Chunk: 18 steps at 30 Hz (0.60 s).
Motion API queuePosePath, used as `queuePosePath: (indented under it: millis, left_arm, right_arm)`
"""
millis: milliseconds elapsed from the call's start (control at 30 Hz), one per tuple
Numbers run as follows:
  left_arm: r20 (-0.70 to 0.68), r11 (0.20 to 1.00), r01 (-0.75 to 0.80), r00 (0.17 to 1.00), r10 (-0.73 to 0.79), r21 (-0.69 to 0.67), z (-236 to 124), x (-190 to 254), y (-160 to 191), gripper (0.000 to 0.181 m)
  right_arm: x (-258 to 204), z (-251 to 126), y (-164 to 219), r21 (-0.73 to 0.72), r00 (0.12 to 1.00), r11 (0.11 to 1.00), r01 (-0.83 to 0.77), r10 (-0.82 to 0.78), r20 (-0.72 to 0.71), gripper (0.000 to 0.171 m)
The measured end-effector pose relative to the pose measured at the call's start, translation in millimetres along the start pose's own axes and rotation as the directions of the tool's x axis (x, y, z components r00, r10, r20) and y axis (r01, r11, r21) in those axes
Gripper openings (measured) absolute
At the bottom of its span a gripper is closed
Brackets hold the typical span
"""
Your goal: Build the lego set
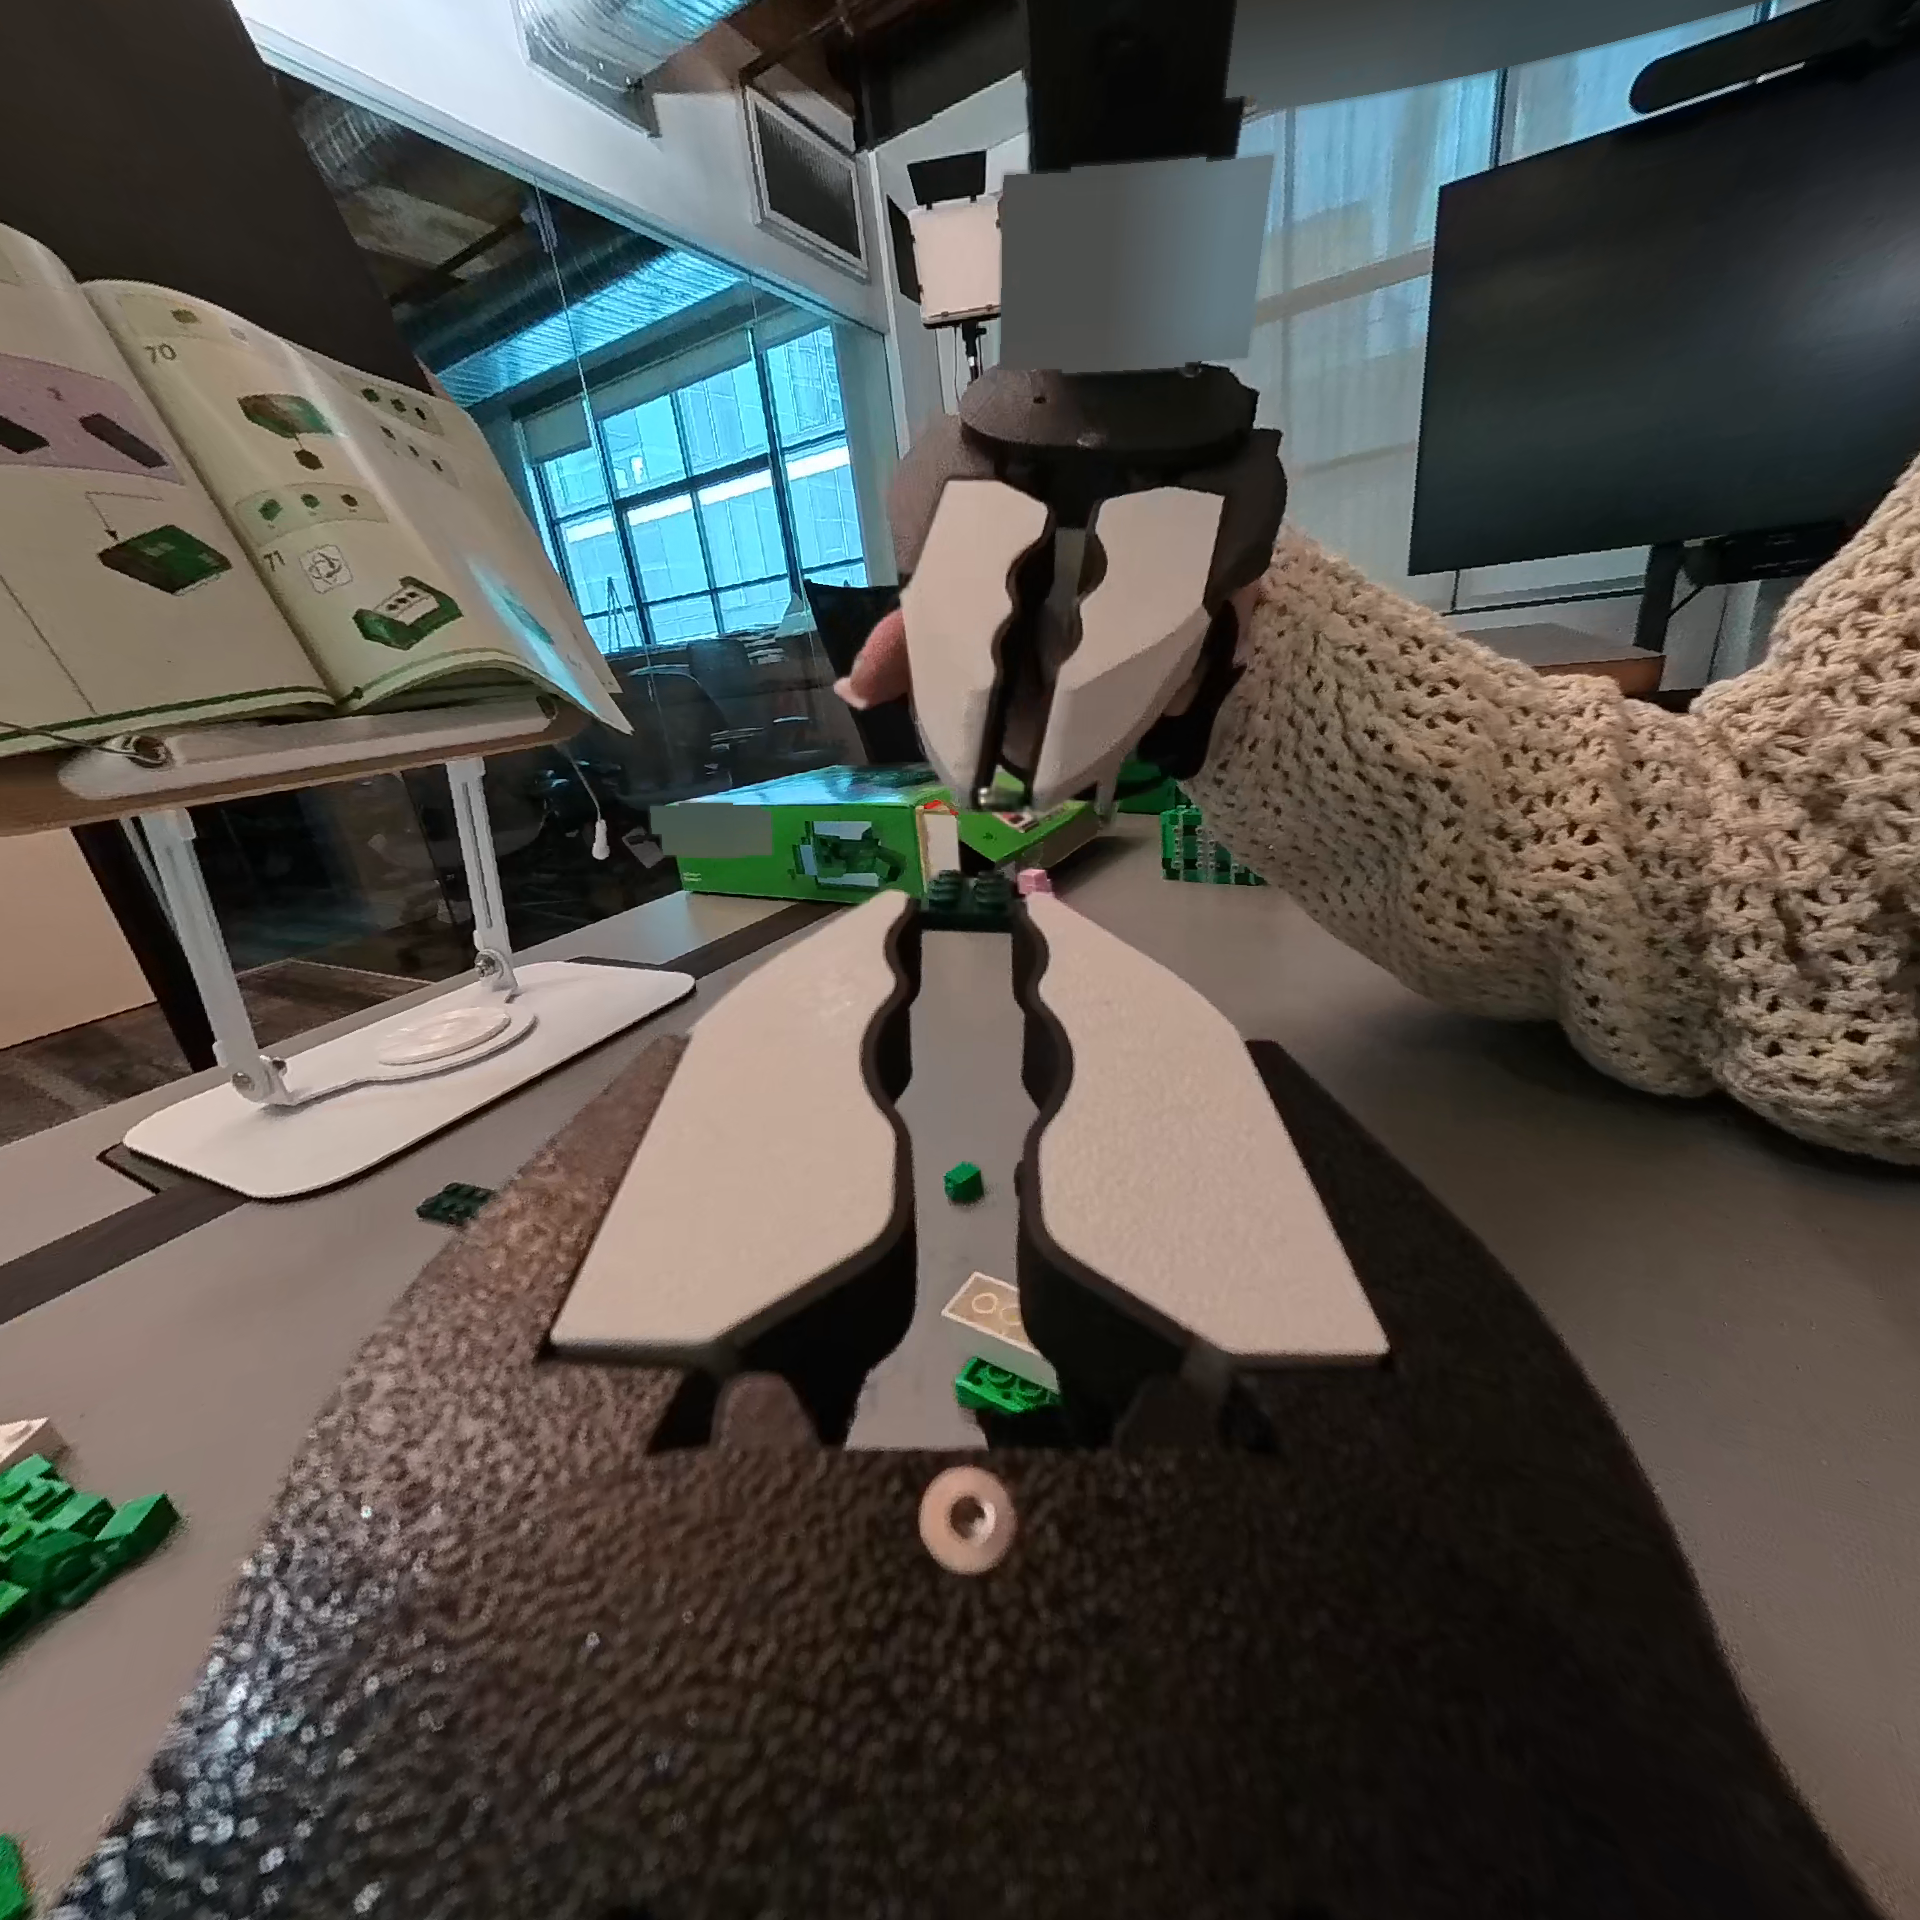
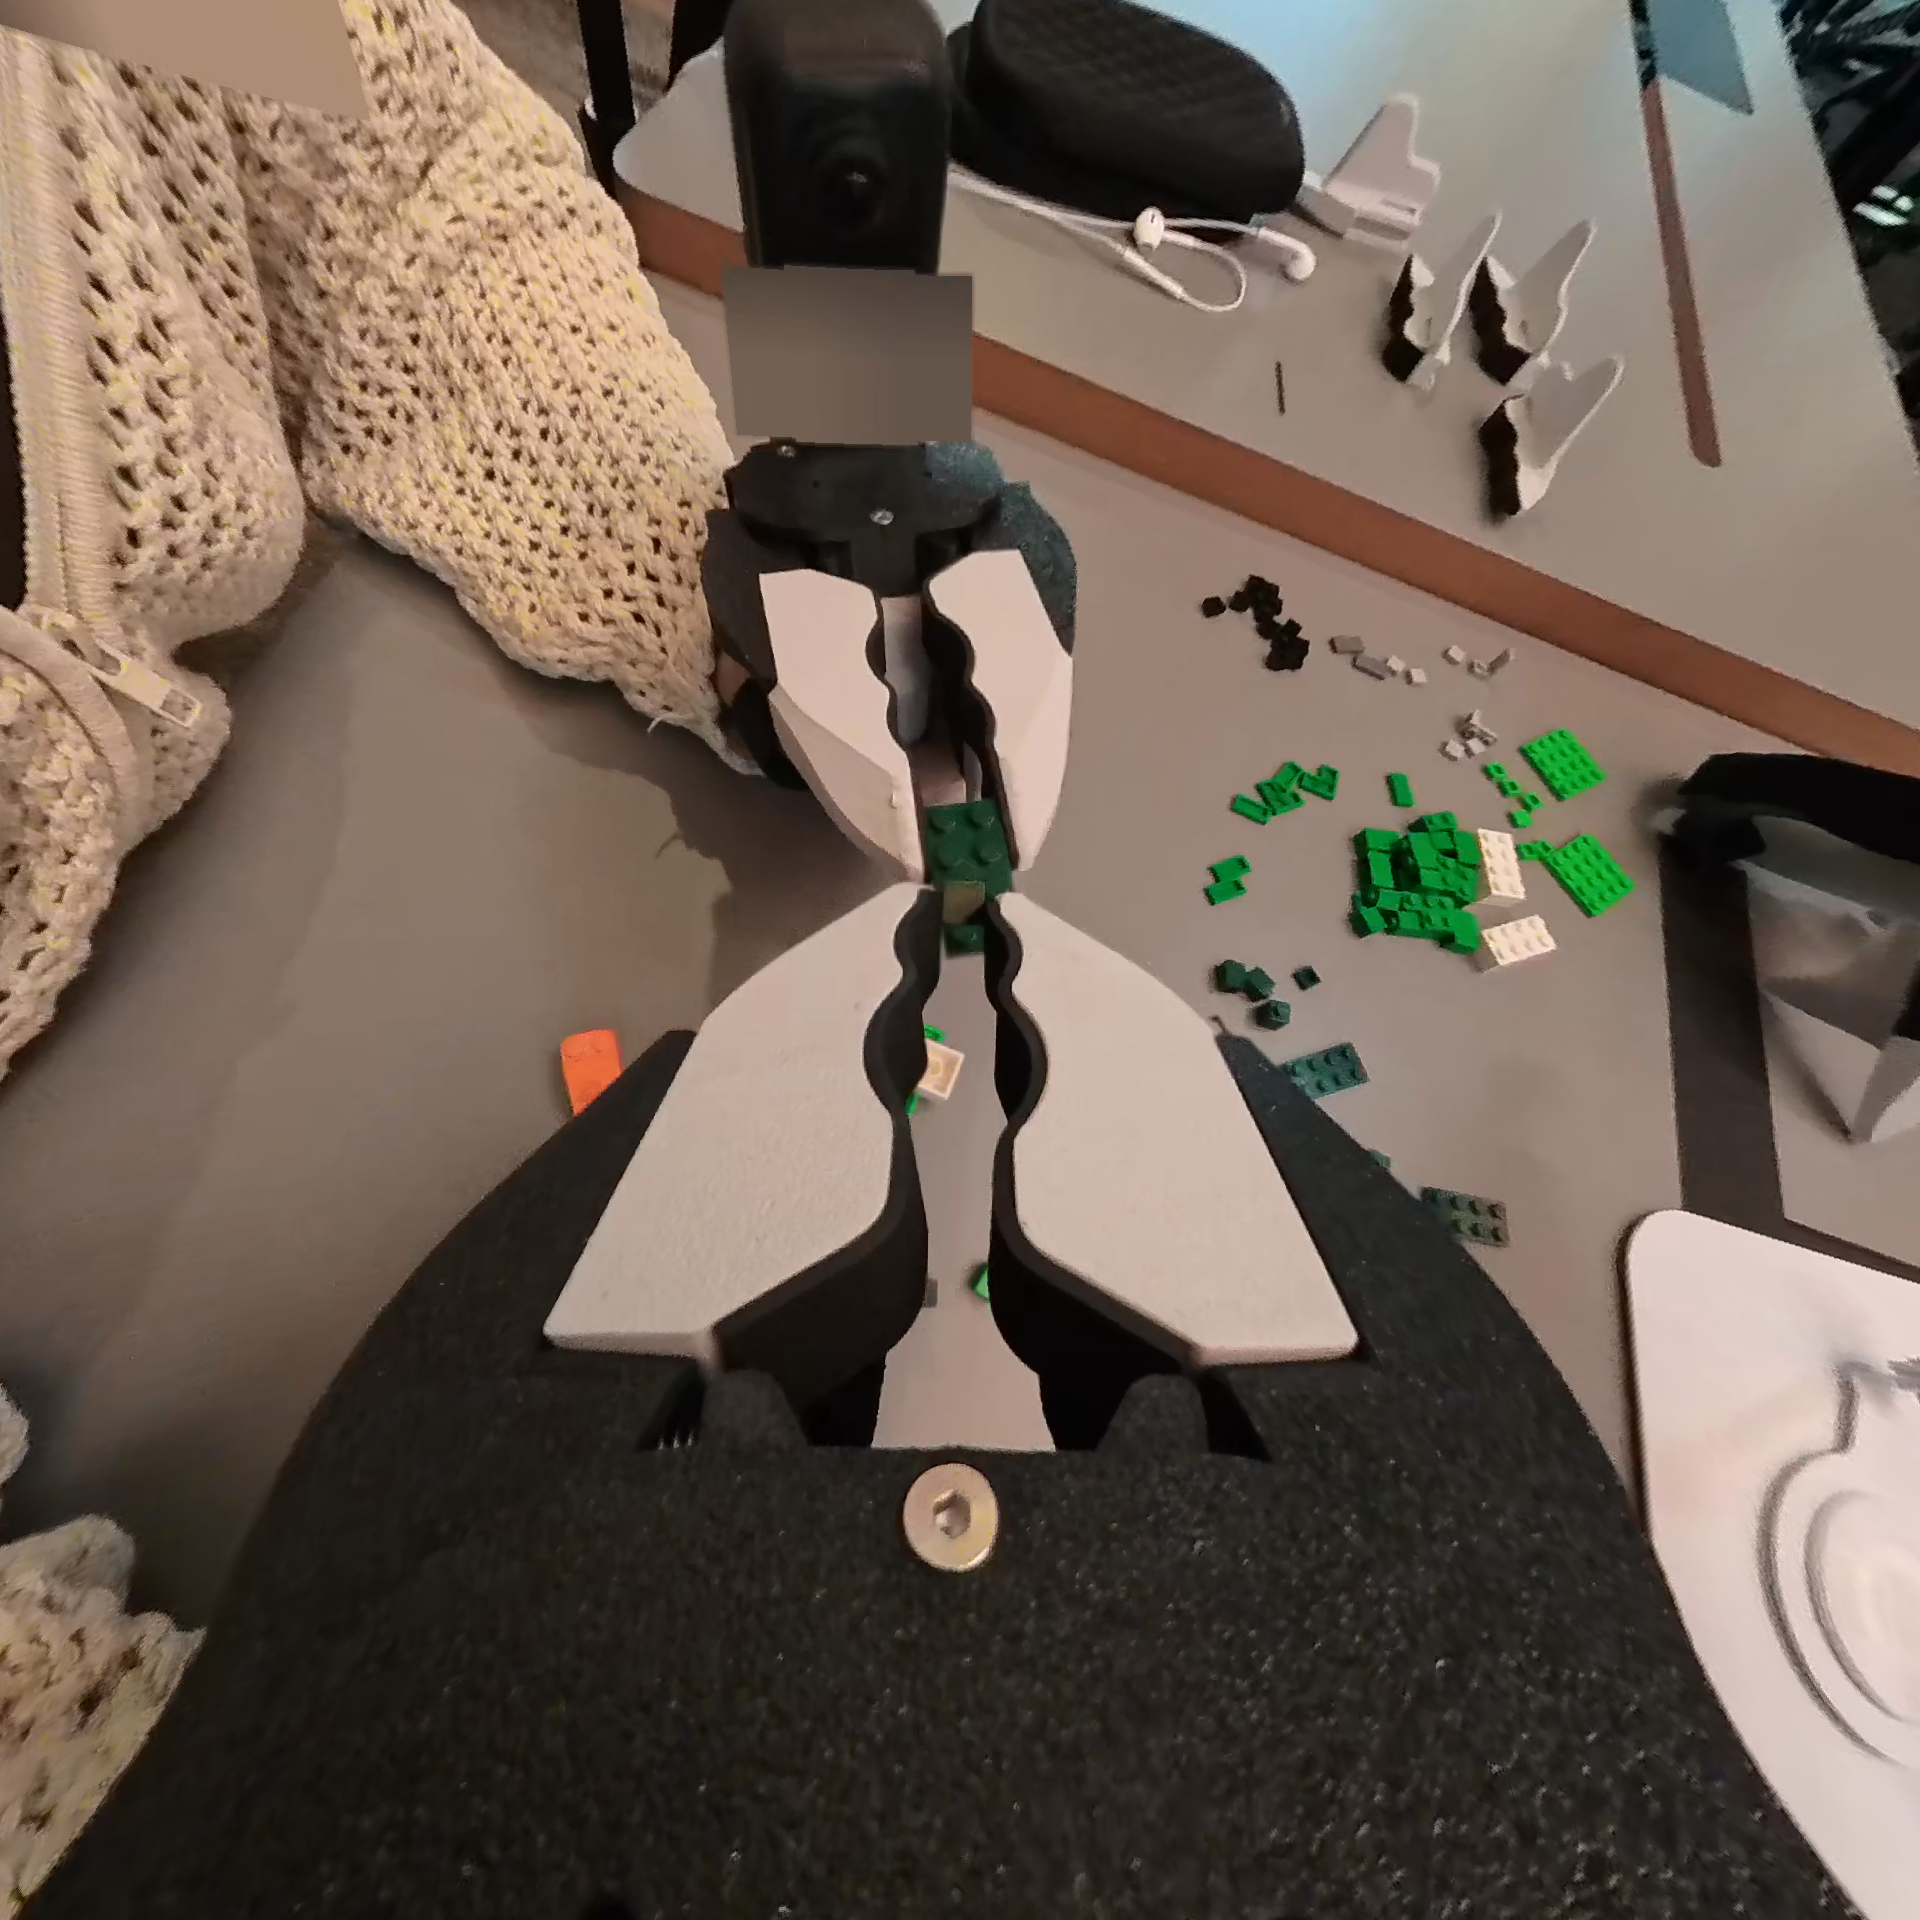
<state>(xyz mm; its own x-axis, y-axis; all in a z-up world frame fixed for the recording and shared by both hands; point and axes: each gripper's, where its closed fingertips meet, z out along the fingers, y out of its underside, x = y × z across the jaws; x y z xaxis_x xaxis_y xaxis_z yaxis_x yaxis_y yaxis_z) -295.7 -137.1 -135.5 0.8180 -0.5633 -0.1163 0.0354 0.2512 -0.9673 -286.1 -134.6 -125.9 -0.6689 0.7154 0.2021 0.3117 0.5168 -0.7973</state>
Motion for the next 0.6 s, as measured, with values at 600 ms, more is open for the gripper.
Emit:
queuePosePath:
  millis: [600]
  left_arm:
    - [-0.062,0.994,0.11,0.992,-0.109,0.01,-0.2,2.5,-0.2,0.016]
  right_arm:
    - [-3.2,6.9,9.3,-0.082,1.0,0.997,0.0,0.001,0.008,0.008]
